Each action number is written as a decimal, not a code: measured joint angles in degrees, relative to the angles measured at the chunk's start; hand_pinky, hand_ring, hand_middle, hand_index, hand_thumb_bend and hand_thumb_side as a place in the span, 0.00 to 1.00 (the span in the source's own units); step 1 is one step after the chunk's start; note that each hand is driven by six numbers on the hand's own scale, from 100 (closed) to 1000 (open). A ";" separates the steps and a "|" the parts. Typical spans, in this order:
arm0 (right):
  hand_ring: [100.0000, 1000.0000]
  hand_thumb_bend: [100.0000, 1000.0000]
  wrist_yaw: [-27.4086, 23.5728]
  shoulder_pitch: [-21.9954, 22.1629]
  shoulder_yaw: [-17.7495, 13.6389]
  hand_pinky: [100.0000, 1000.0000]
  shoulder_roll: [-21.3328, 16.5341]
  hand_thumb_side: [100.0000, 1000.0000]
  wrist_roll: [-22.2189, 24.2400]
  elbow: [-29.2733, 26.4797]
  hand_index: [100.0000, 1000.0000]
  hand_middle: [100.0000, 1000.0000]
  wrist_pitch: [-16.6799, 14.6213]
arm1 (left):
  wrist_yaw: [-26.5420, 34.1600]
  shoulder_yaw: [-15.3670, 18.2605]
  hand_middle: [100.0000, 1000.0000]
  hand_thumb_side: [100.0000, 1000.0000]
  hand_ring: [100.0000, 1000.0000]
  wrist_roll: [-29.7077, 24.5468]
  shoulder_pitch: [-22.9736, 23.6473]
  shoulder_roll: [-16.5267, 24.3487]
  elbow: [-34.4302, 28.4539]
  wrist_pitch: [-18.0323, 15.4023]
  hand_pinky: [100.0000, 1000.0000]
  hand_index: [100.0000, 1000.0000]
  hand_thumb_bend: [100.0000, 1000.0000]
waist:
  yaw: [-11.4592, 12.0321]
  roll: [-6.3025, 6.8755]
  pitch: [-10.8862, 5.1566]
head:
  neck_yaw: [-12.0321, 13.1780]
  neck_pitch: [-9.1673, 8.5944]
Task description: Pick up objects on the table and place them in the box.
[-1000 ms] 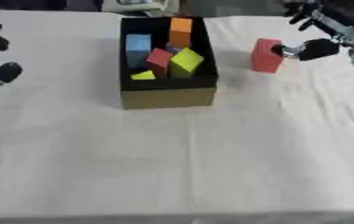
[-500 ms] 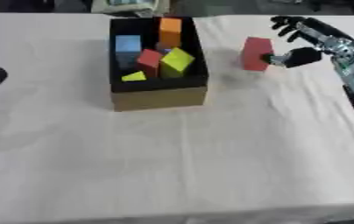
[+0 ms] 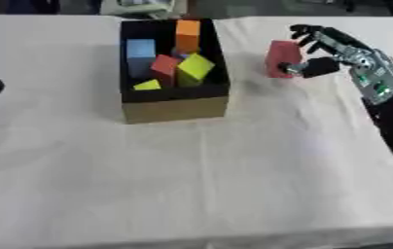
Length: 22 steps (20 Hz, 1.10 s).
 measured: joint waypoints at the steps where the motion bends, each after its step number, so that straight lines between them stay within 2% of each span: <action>1: 0.83 0.37 0.40 -0.26 -0.07 0.73 0.13 0.39 -0.22 0.48 1.00 0.88 0.10 | 0.00 -0.10 0.59 0.66 0.67 -0.04 -0.03 -0.09 0.00 -0.03 0.82 0.84 0.77 | 0.15 0.00 0.00 | -0.06 0.00; 5: 0.88 0.37 2.18 -0.82 -0.63 0.77 0.58 0.38 -1.66 2.12 1.00 0.91 0.27 | 0.02 -0.14 0.59 0.66 0.67 -0.14 -0.14 -0.44 0.00 -0.12 0.82 0.84 0.77 | 0.56 0.08 0.00 | -0.13 0.00; 10: 0.96 0.38 4.86 -1.04 -0.72 0.85 1.06 0.37 -3.21 3.20 1.00 0.95 0.20 | 0.03 -0.14 0.59 0.66 0.67 -0.16 -0.16 -0.44 0.01 -0.13 0.82 0.84 0.77 | 0.83 0.26 0.00 | -0.17 0.00; 22: 0.98 0.39 10.05 -1.26 -1.05 0.88 0.97 0.37 -4.95 2.09 1.00 0.97 -0.42 | 0.04 -0.14 0.59 0.66 0.68 -0.21 -0.16 -0.45 0.02 -0.19 0.82 0.84 0.77 | 0.54 0.29 0.00 | -0.06 0.00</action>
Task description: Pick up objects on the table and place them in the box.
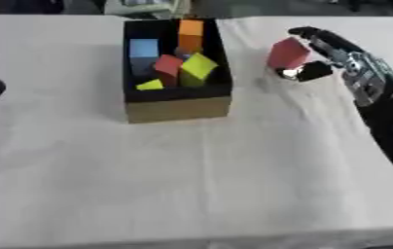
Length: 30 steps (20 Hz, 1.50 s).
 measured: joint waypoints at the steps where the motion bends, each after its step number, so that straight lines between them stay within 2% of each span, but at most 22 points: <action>1: 0.98 0.38 0.28 -0.02 -0.02 0.88 -0.01 0.37 -0.04 -0.16 1.00 0.97 0.04 | 0.00 0.00 0.59 0.66 0.68 0.00 0.00 0.00 0.00 0.00 0.82 0.84 0.77 | -0.01 0.00 0.00 | 0.00 0.00; 7: 0.93 0.36 1.19 -0.12 -0.59 0.82 -0.02 0.38 -0.37 0.40 1.00 0.94 0.95 | 0.00 0.00 0.59 0.66 0.68 -0.08 0.00 0.00 0.00 -0.08 0.82 0.84 0.77 | 0.08 0.18 0.00 | -0.01 0.00; 9: 0.84 0.34 1.17 -0.12 -0.91 0.76 0.01 0.38 -0.81 0.95 1.00 0.90 1.36 | 0.01 0.00 0.59 0.66 0.68 -0.08 0.00 0.00 0.00 -0.08 0.82 0.84 0.77 | 0.15 0.29 0.00 | -0.01 0.00; 11: 0.74 0.32 0.94 -0.12 -1.32 0.69 0.05 0.36 -1.78 1.47 0.97 0.81 1.98 | 0.03 0.00 0.59 0.66 0.68 -0.08 0.01 -0.02 0.01 -0.08 0.82 0.84 0.77 | 0.30 0.39 0.00 | -0.03 0.00; 13: 0.65 0.21 0.64 -0.12 -1.55 0.65 0.19 0.31 -3.69 1.84 0.92 0.73 2.54 | 0.05 0.00 0.59 0.67 0.68 -0.11 0.01 -0.15 0.01 -0.11 0.82 0.84 0.76 | 0.37 0.46 0.00 | -0.06 0.00; 16: 0.62 0.14 0.51 -0.10 -1.59 0.63 0.62 0.24 -7.43 2.15 0.89 0.68 3.19 | 0.06 0.00 0.59 0.66 0.68 -0.15 0.01 -0.49 0.01 -0.15 0.82 0.84 0.76 | 0.40 0.46 0.00 | -0.08 0.00; 20: 0.57 0.09 0.94 -0.05 -1.40 0.60 1.13 0.17 -10.59 2.50 0.85 0.62 3.52 | 0.07 0.00 0.59 0.66 0.68 -0.16 0.01 -0.50 0.01 -0.16 0.82 0.84 0.76 | 0.40 0.46 0.00 | -0.11 0.00; 23: 0.51 0.04 1.13 0.07 -1.34 0.58 1.48 0.08 -12.17 2.50 0.80 0.53 3.25 | 0.08 0.00 0.59 0.67 0.68 -0.17 0.01 -0.50 0.01 -0.17 0.82 0.84 0.76 | 0.41 0.46 0.00 | -0.11 0.00; 25: 0.49 0.01 1.20 0.07 -1.19 0.57 1.52 0.04 -13.34 2.43 0.78 0.50 2.99 | 0.10 0.00 0.59 0.67 0.68 -0.17 0.01 -0.51 0.01 -0.17 0.82 0.84 0.76 | 0.40 0.46 0.00 | -0.11 0.00; 29: 0.48 0.00 0.99 0.18 -0.47 0.55 1.52 0.01 -15.57 0.10 0.77 0.49 1.76 | 0.21 0.01 0.59 0.67 0.68 -0.16 0.05 -0.51 0.01 -0.16 0.82 0.84 0.76 | 0.24 0.46 0.00 | -0.04 0.00; 30: 0.48 0.00 0.63 0.37 -0.10 0.55 1.51 0.37 -15.90 -1.19 0.77 0.49 1.24 | 0.23 0.01 0.59 0.67 0.68 -0.16 0.11 -0.51 0.01 -0.16 0.82 0.84 0.75 | 0.09 0.46 0.00 | -0.01 0.00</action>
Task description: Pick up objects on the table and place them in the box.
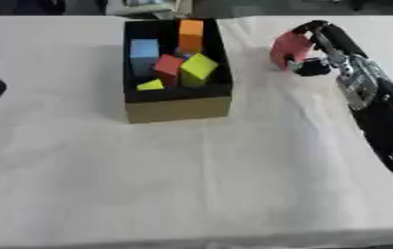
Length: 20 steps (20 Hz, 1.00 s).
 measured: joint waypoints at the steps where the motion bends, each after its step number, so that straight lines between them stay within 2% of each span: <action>1: 0.48 0.00 -0.63 0.29 0.42 0.55 -0.04 0.01 -0.18 -1.47 0.77 0.48 -0.58 | 0.01 0.00 0.59 0.67 0.68 0.01 0.02 0.00 0.00 0.00 0.82 0.84 0.76 | -0.13 0.00 0.00 | 0.03 0.00; 6: 0.48 0.00 -6.67 1.77 3.65 0.56 -0.73 0.01 1.33 -12.82 0.77 0.49 -3.46 | 0.05 0.03 0.59 0.67 0.68 0.04 0.02 0.00 0.00 0.01 0.82 0.84 0.76 | -0.54 0.00 0.01 | 0.55 0.00; 13: 0.50 0.00 -15.41 1.81 9.64 0.57 -1.24 0.01 7.47 -29.68 0.77 0.50 -5.25 | 0.05 0.03 0.60 0.67 0.68 0.06 0.03 -0.02 0.02 0.01 0.82 0.84 0.76 | -0.65 0.00 0.01 | 0.42 0.00; 16: 0.50 0.00 -17.49 1.15 12.19 0.57 -0.87 0.01 10.85 -33.28 0.77 0.50 -5.69 | 0.08 0.03 0.60 0.67 0.68 0.06 0.02 -0.14 0.03 0.00 0.82 0.84 0.76 | -0.42 0.00 0.01 | 0.13 0.00; 20: 0.51 0.00 -18.70 0.16 14.79 0.57 0.61 0.02 14.58 -34.35 0.78 0.51 -6.42 | 0.25 0.03 0.59 0.67 0.68 0.11 0.02 -0.48 0.03 -0.01 0.82 0.84 0.76 | -0.14 0.00 0.01 | -0.33 0.00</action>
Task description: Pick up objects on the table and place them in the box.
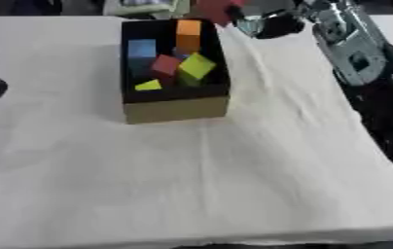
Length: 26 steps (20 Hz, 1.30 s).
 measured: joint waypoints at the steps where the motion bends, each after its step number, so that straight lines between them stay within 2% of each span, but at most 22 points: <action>1: 0.51 0.00 -0.13 -0.25 0.51 0.57 0.48 0.02 0.70 0.05 0.79 0.51 -0.21 | 0.03 0.00 0.59 0.67 0.68 0.05 0.00 0.00 0.00 0.03 0.82 0.84 0.76 | 0.07 0.00 0.00 | -0.09 0.00; 6: 0.52 0.00 -0.04 -1.17 2.01 0.58 3.00 0.06 3.19 2.20 0.83 0.54 -1.38 | 0.19 0.00 0.59 0.67 0.68 0.27 -0.02 -0.03 0.00 0.08 0.82 0.84 0.76 | 0.31 0.00 0.00 | -0.43 0.00; 9: 0.60 0.06 1.05 -1.46 2.14 0.60 4.47 0.15 3.90 4.39 0.92 0.67 -1.86 | 0.38 0.00 0.59 0.67 0.68 0.31 -0.02 -0.10 0.01 0.07 0.82 0.83 0.76 | 0.43 0.15 0.00 | -0.74 0.00; 11: 0.62 0.09 2.00 -1.46 2.16 0.61 5.11 0.18 4.28 5.66 0.93 0.69 -2.25 | 0.50 0.00 0.59 0.67 0.68 0.35 -0.02 -0.34 0.01 0.08 0.82 0.83 0.76 | 0.43 0.30 0.00 | -0.79 0.00; 13: 0.74 0.23 3.21 -1.45 2.13 0.67 5.51 0.28 4.48 6.42 0.99 0.81 -2.55 | 0.53 0.00 0.59 0.67 0.68 0.42 -0.02 -0.51 0.01 0.05 0.82 0.83 0.76 | 0.42 0.31 0.00 | -0.80 0.00; 14: 0.76 0.26 3.85 -1.45 2.07 0.68 5.56 0.30 4.36 6.57 0.99 0.82 -2.68 | 0.54 0.00 0.59 0.67 0.68 0.45 -0.02 -0.51 0.01 0.04 0.82 0.83 0.76 | 0.40 0.31 0.00 | -0.80 0.00; 16: 0.85 0.32 5.04 -1.43 1.86 0.74 5.60 0.34 3.68 6.58 1.00 0.91 -2.89 | 0.54 0.01 0.59 0.67 0.68 0.49 -0.02 -0.51 0.01 0.06 0.82 0.83 0.76 | 0.21 0.31 0.00 | -0.80 0.00; 19: 0.90 0.35 6.34 -1.36 1.52 0.76 5.60 0.36 1.73 6.32 1.00 0.97 -2.74 | 0.54 0.03 0.59 0.67 0.68 0.56 -0.01 -0.51 0.01 0.11 0.82 0.83 0.76 | 0.00 0.31 0.00 | -0.79 0.00; 26: 0.91 0.37 5.72 0.26 0.64 0.77 5.20 0.36 -2.87 3.31 1.00 1.00 -1.50 | 0.54 0.37 0.59 0.67 0.68 0.77 0.23 -0.51 0.01 0.22 0.82 0.83 0.76 | -0.92 0.31 0.00 | -0.53 0.00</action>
